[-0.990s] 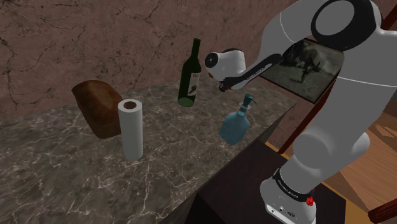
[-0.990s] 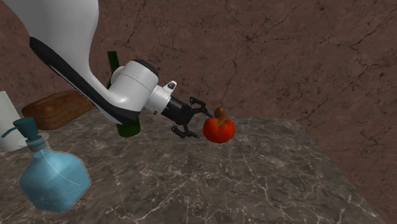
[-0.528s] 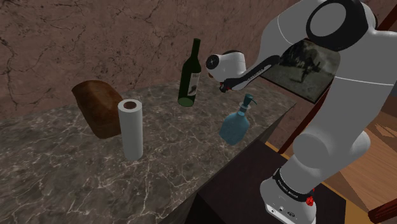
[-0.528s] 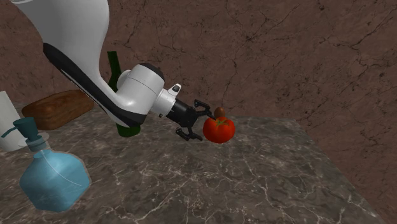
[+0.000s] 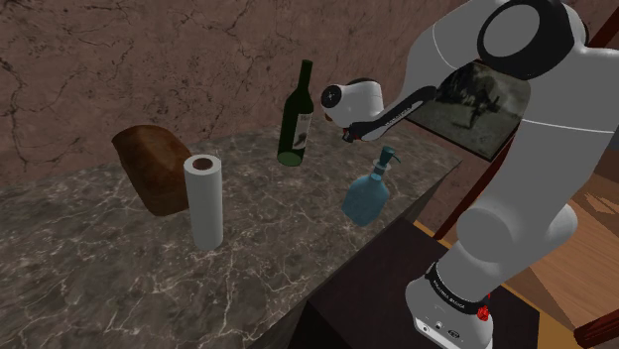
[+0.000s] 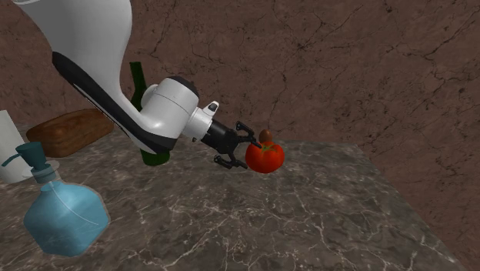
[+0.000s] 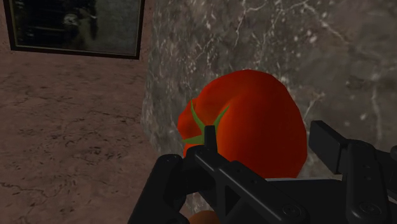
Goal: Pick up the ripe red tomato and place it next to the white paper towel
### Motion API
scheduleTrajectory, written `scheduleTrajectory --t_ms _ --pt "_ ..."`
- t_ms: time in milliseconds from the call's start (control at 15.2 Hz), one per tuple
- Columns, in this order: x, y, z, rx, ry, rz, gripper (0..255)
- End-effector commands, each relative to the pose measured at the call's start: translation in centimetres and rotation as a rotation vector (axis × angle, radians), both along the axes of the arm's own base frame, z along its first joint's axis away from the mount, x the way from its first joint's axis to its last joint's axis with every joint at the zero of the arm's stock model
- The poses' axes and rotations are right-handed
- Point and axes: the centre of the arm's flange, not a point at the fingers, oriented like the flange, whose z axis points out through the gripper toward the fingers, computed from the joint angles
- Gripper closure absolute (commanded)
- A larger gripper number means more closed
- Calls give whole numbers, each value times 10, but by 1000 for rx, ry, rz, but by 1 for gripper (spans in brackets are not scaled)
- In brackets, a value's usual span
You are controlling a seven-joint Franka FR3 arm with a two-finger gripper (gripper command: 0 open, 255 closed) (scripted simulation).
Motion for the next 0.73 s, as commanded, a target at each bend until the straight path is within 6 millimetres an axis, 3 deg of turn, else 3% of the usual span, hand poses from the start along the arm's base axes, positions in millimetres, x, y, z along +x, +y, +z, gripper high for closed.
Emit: scheduleTrajectory --t_ms 0,264,660 --pt "0 0 0 0 1 -1 255" --pt "0 0 0 0 1 -1 255" --pt "0 0 31 0 1 -1 255"
